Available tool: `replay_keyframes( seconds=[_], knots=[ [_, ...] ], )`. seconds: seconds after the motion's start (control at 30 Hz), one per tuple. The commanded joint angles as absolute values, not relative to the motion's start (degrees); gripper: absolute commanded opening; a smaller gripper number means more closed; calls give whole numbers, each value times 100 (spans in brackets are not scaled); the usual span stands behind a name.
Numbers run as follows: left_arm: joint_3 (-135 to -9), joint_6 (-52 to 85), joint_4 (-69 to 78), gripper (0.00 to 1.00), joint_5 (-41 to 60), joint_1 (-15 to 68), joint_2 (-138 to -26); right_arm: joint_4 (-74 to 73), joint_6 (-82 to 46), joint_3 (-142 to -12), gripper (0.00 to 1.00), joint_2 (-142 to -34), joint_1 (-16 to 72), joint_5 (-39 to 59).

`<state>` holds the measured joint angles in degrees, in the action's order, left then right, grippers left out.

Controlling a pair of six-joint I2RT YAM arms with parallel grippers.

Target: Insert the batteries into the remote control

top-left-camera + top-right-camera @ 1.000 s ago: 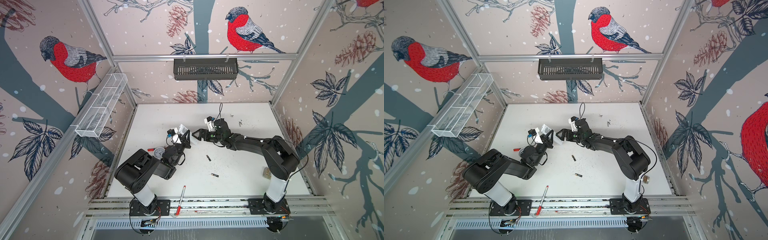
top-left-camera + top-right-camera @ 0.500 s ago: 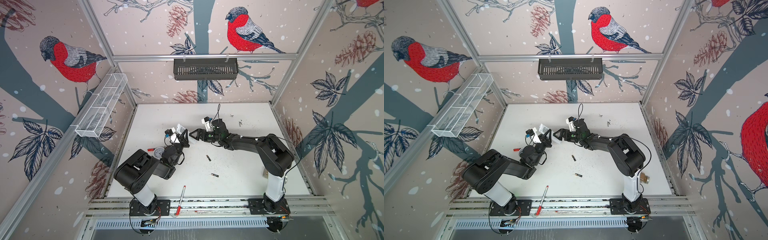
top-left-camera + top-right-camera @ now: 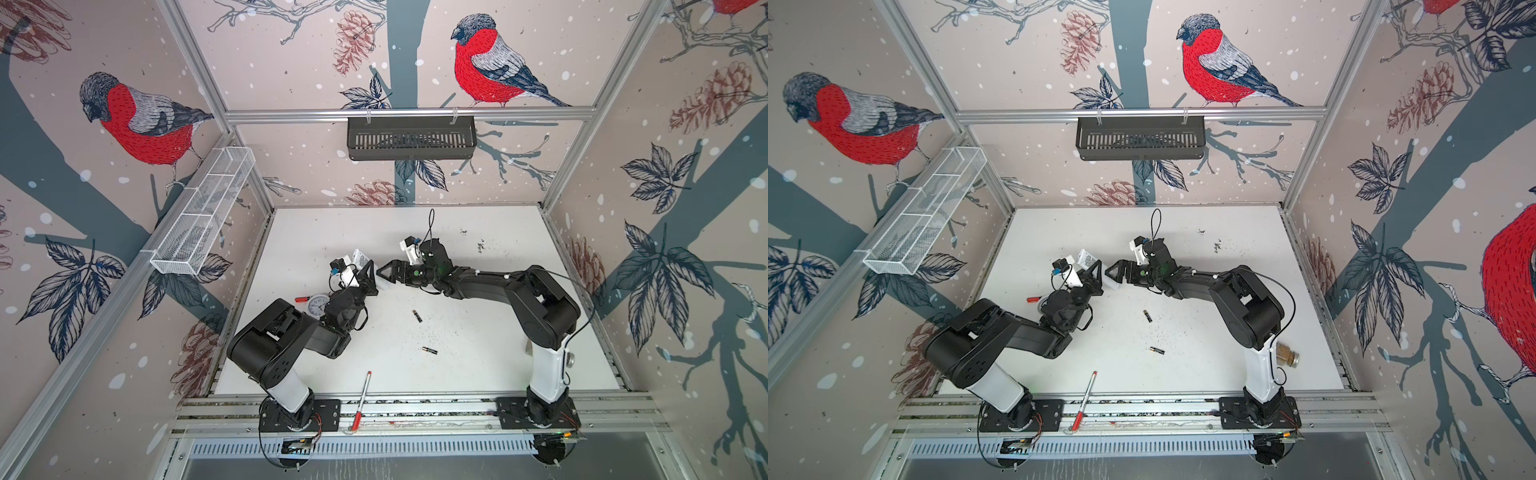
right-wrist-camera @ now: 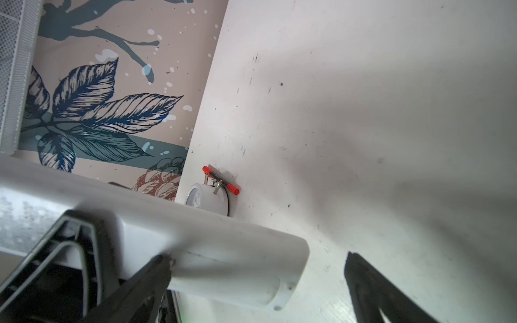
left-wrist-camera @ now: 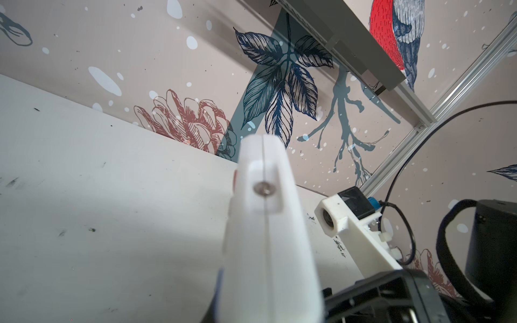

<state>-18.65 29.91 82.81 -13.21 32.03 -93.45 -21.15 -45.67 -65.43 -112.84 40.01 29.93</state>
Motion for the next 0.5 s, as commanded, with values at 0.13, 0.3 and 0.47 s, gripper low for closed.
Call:
replay_keyframes(
  seconds=[0.13, 0.3, 0.47],
  knots=[
    [-1955, 2760, 9396, 0, -514, 3240, -9445, -1511, -4256, -6416, 100, -11394, 3940, 2529],
    [-2043, 2492, 9125, 0, -621, 3240, -9489, -1541, -4192, -6266, 100, -11299, 3881, 2601],
    [-2102, 2315, 8868, 0, -776, 3236, -9465, -1652, -4162, -6042, 99, -11139, 3780, 2684]
  ],
)
